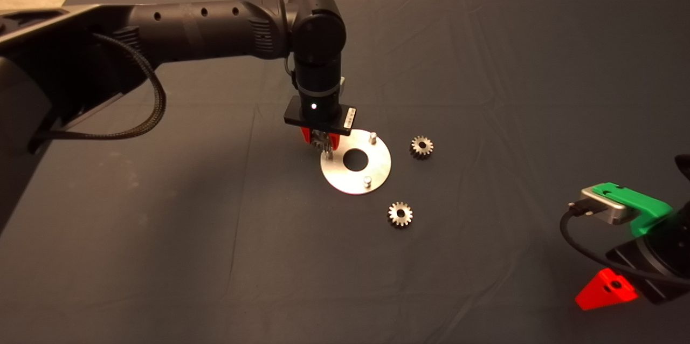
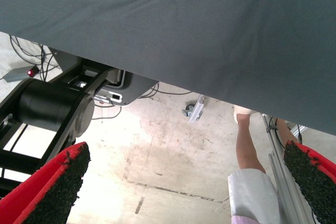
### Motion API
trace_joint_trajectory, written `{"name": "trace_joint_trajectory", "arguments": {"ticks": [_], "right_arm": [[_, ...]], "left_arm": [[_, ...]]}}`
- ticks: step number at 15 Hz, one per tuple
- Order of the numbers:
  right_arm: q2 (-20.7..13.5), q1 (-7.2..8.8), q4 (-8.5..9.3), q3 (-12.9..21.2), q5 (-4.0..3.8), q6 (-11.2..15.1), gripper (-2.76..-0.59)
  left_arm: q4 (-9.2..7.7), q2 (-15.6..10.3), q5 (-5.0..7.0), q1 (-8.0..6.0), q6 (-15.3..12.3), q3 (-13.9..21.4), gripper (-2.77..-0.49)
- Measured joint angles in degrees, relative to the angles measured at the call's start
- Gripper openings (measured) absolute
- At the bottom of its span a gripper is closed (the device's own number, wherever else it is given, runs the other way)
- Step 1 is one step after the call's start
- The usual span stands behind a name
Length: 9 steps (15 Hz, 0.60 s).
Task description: Install three planetary gears onto the carrier pins
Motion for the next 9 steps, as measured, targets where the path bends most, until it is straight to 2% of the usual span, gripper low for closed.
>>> {"name": "trace_joint_trajectory", "arguments": {"ticks": [9], "right_arm": [[0.0, 0.0, 0.0, 0.0, -0.02, 0.0, -0.61]], "left_arm": [[-0.02, 0.1, -0.01, 0.05, 0.0, -0.5, -2.3]]}}
